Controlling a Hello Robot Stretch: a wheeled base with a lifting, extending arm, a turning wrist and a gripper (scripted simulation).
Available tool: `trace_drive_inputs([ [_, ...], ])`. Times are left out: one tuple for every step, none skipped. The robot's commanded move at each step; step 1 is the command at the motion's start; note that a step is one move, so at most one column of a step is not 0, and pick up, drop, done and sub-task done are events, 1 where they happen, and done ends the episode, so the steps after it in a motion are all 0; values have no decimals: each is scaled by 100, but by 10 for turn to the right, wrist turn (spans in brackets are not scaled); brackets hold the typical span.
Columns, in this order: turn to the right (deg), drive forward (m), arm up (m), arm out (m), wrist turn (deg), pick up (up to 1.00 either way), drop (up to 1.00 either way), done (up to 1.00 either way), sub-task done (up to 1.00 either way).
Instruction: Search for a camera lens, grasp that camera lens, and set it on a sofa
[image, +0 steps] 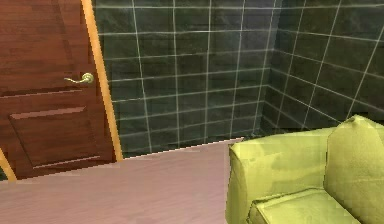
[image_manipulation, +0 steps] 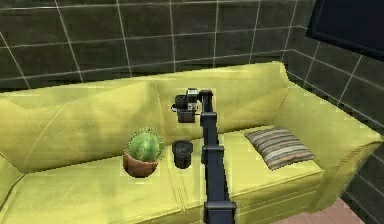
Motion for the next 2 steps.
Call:
trace_drive_inputs([
  [0, 0, 0, -8, 0, 0, 0, 0, 0],
  [0, 0, 0, 0, 0, 0, 0, 100, 0],
])
